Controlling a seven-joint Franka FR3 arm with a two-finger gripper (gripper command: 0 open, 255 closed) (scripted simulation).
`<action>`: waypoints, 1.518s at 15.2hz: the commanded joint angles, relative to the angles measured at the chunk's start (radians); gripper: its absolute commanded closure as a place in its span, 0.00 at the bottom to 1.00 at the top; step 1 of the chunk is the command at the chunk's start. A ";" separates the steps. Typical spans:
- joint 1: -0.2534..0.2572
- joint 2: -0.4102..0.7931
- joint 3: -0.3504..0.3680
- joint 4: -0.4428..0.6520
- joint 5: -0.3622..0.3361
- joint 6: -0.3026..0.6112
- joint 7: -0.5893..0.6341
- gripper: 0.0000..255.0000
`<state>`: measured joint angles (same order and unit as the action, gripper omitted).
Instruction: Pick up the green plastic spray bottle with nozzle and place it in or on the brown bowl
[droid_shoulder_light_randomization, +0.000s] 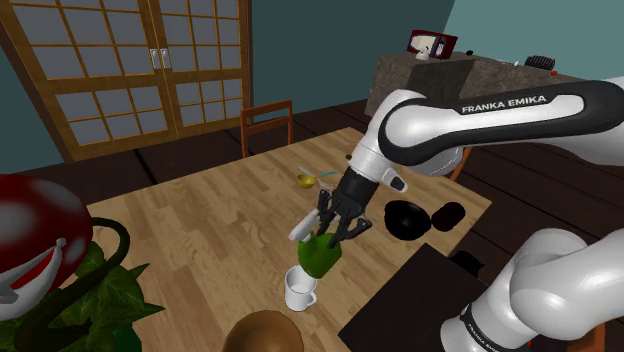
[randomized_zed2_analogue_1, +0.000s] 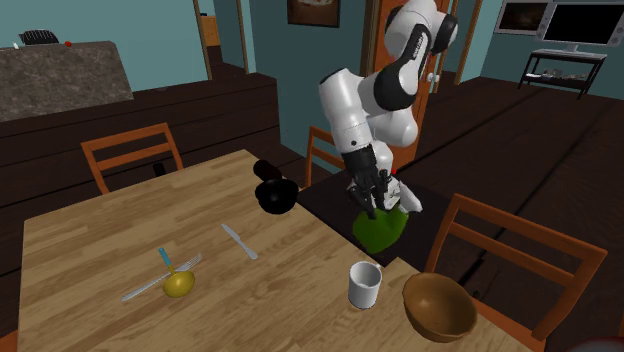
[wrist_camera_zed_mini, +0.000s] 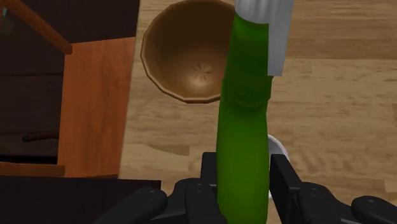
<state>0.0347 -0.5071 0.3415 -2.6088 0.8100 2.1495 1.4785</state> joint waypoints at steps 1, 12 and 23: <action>0.027 0.008 0.047 0.011 0.027 0.031 0.048 1.00; 0.112 0.148 0.301 0.128 0.087 0.231 0.289 1.00; 0.126 0.275 0.341 0.077 0.158 0.397 0.191 1.00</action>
<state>0.1583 -0.2452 0.6778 -2.5271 0.9594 2.5289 1.6794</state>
